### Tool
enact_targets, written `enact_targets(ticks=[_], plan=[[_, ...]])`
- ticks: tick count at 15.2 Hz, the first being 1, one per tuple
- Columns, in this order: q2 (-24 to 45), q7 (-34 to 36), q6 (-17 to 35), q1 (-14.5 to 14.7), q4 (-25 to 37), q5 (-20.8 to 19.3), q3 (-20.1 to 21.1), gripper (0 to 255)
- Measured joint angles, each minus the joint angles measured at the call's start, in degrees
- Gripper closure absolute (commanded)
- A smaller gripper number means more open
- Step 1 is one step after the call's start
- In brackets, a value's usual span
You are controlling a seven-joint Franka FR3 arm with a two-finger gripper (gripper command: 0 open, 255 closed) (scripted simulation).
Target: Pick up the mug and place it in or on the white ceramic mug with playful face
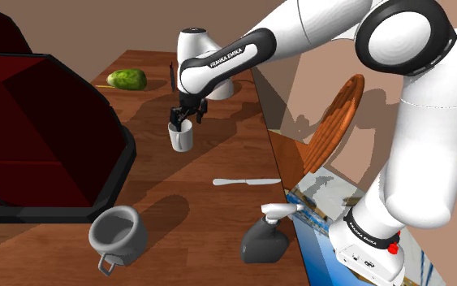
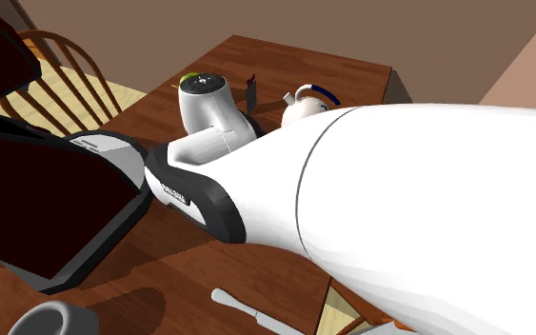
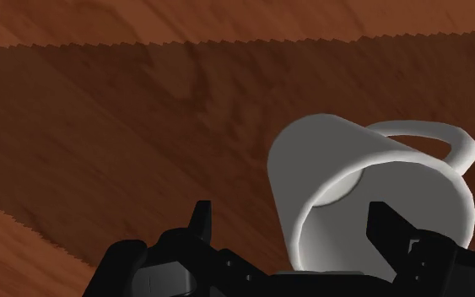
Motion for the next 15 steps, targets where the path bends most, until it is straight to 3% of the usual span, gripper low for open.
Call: enact_targets(ticks=[7,8,15], plan=[[0.6,0.0,0.8,0.0,-0.2,-0.1,0.0,0],[0.6,0.0,0.8,0.0,-0.2,-0.1,0.0,255],[0.6,0.0,0.8,0.0,-0.2,-0.1,0.0,255]])
